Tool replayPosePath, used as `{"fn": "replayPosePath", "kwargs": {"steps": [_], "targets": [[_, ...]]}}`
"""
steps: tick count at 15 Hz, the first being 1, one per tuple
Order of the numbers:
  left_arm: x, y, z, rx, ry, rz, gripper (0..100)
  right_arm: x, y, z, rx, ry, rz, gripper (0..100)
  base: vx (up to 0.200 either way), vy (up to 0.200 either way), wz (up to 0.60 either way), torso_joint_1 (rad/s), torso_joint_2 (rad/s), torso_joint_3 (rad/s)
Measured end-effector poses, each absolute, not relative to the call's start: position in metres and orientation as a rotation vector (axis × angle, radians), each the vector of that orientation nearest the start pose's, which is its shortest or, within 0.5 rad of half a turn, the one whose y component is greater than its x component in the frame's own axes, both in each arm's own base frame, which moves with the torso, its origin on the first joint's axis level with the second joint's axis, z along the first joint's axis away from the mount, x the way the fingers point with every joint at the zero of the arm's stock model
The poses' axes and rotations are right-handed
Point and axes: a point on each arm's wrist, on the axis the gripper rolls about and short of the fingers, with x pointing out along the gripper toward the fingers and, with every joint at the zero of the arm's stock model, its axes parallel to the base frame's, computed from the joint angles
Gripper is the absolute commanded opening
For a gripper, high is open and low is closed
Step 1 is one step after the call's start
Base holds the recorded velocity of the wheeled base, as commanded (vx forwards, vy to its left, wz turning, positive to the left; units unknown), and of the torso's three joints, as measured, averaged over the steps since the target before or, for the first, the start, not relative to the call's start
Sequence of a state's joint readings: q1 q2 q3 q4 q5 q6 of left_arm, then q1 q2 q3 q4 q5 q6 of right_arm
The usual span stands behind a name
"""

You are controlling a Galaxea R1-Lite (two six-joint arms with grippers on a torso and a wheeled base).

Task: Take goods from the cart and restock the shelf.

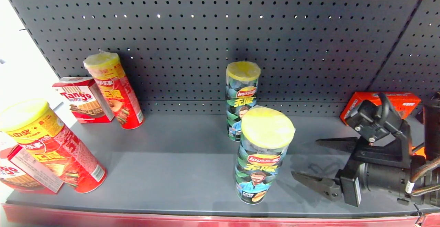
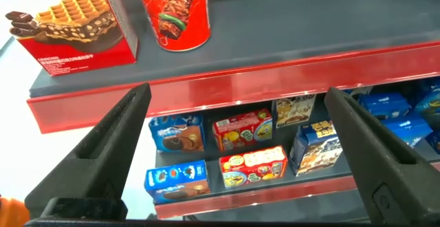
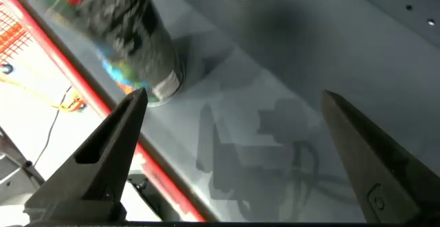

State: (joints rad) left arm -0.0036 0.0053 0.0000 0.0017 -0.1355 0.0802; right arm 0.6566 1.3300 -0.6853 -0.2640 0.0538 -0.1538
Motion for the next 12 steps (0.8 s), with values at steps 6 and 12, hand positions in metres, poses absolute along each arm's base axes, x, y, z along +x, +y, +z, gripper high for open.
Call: {"fn": "replayPosePath", "kwargs": {"steps": [6,12], "targets": [[-0.023,-0.003,0.075,0.078,0.002,-0.139,100,0.178,0.145,0.207,-0.277,0.338,0.748,100,0.0,0.0,0.0,0.0,0.0,0.0],[-0.023,-0.003,0.075,0.077,0.002,-0.138,100,0.182,0.155,0.203,-0.287,0.349,0.768,100,0.0,0.0,0.0,0.0,0.0,0.0]]}}
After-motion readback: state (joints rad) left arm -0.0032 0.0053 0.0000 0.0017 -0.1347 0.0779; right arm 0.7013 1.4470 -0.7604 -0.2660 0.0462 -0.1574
